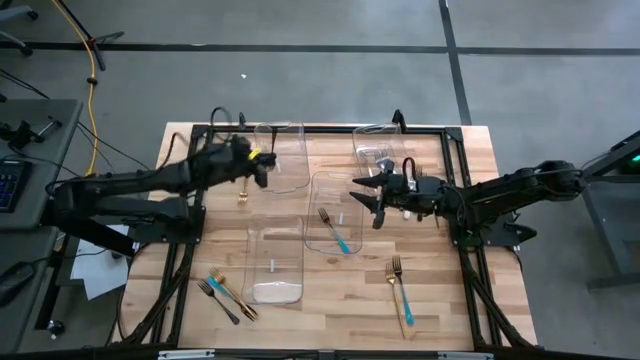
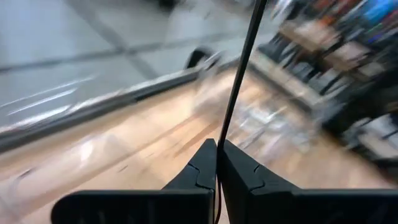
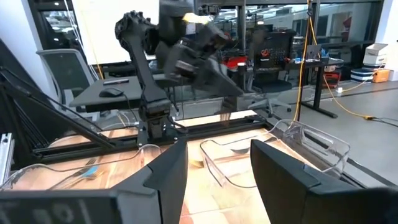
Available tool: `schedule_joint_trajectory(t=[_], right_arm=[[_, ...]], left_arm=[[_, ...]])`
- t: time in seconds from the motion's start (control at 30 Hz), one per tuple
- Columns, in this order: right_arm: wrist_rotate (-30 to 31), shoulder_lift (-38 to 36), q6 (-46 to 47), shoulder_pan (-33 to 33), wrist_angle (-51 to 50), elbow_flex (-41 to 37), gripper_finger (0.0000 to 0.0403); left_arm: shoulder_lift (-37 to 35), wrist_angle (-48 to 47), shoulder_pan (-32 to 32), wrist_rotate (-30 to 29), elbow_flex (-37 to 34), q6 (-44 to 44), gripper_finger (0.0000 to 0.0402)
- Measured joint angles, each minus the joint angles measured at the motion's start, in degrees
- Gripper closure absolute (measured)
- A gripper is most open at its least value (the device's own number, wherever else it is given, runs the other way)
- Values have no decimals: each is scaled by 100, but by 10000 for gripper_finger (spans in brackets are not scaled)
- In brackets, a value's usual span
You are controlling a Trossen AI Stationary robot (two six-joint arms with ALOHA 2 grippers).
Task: Sort silverware by color (type)
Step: Put the black fork into the top left transparent bin
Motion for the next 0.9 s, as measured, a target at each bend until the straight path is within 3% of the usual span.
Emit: schedule_joint_trajectory(t=[0.13, 0.37, 0.53, 0.9], right_arm=[[1, 0, 0, -2, 164, 0, 231], [3, 0, 0, -2, 377, 2, 231], [3, 0, 0, -2, 365, 2, 231], [-2, 2, 0, -2, 89, 2, 231]], left_arm=[[662, -1186, 457, 114, 954, -249, 401], [2072, -2248, 970, 835, 1995, -971, 401], [2969, -2969, 1143, 842, 2344, -1155, 401], [3932, -3015, 1196, 861, 2463, -1248, 401]])
